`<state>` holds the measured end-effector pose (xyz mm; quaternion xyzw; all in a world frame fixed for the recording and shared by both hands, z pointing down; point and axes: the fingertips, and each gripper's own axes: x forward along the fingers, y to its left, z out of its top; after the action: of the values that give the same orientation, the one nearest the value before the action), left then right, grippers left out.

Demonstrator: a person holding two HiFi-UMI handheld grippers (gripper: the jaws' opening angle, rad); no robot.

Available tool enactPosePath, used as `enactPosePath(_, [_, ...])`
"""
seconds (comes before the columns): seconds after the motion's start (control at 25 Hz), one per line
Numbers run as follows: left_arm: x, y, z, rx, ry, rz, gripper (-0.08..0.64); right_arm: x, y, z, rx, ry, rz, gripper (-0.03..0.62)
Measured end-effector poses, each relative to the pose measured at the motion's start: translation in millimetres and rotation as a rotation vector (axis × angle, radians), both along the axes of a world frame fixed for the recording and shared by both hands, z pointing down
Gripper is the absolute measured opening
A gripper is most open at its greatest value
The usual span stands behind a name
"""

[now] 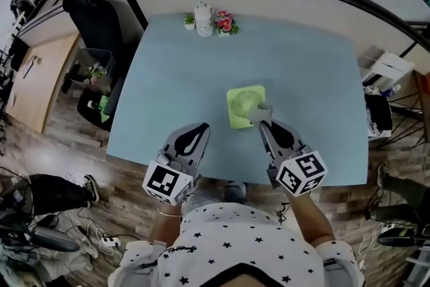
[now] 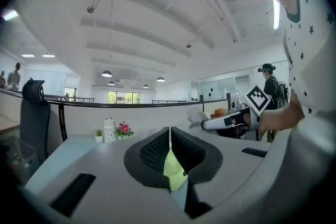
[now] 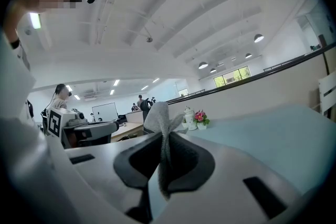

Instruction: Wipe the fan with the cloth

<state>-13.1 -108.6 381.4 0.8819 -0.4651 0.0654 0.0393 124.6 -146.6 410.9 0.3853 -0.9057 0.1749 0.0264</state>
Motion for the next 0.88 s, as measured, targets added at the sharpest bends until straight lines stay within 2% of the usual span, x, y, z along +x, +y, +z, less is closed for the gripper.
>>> enactPosePath(0.24, [-3,-5,10,-0.026,-0.002,-0.014,0.034,-13,-12,18,-0.042,0.022,-0.027,0.026])
enactPosePath(0.88, [-52,-38,24,-0.085,0.005,-0.070,0.034,-81,-63,82,-0.184,0.113,-0.077,0.026])
